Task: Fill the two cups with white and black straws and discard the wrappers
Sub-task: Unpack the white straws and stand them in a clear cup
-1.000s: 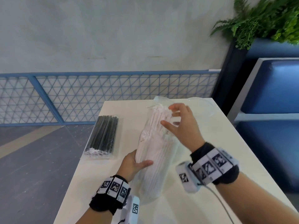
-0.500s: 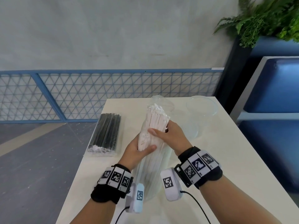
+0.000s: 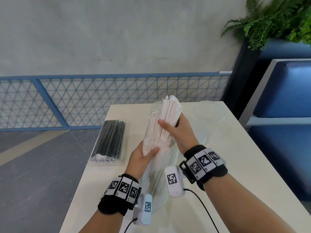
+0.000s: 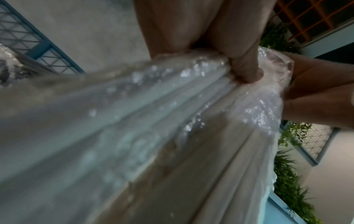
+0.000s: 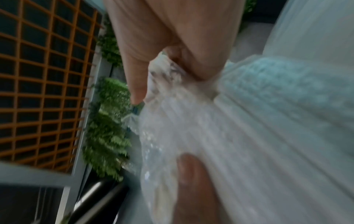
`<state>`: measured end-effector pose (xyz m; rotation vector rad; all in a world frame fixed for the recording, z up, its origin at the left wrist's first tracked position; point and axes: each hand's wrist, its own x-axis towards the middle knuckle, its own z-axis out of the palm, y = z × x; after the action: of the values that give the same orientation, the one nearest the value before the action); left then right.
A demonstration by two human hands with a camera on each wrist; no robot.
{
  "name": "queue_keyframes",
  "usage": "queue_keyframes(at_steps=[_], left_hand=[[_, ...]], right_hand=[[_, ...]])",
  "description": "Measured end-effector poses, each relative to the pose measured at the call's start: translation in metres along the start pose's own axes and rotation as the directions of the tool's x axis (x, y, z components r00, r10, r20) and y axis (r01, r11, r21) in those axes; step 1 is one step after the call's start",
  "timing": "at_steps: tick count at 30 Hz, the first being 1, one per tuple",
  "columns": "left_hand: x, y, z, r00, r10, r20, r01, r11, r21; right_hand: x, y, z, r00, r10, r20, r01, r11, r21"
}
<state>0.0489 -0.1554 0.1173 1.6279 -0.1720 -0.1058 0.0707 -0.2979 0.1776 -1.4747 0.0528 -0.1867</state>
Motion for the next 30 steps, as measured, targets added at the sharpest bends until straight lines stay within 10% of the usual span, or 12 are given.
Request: queue_keyframes(at_steps=[3, 12, 30], left_hand=[[-0.001, -0.001, 0.001, 1.0, -0.005, 0.009, 0.005, 1.0, 0.027], [0.0, -0.002, -0.002, 1.0, -0.026, -0.012, 0.026, 0.999, 0.027], [0.003, -0.006, -0.004, 1.0, -0.018, -0.016, 0.018, 1.0, -0.005]], right_hand=[[-0.005, 0.013, 0.009, 0.993, 0.037, -0.108, -0.059, 0.978, -0.2], [0.01, 0.0, 0.01, 0.978, 0.01, -0.206, -0.006, 1.0, 0.023], [0.011, 0.006, 0.012, 0.985, 0.142, -0.096, -0.128, 0.983, 0.134]])
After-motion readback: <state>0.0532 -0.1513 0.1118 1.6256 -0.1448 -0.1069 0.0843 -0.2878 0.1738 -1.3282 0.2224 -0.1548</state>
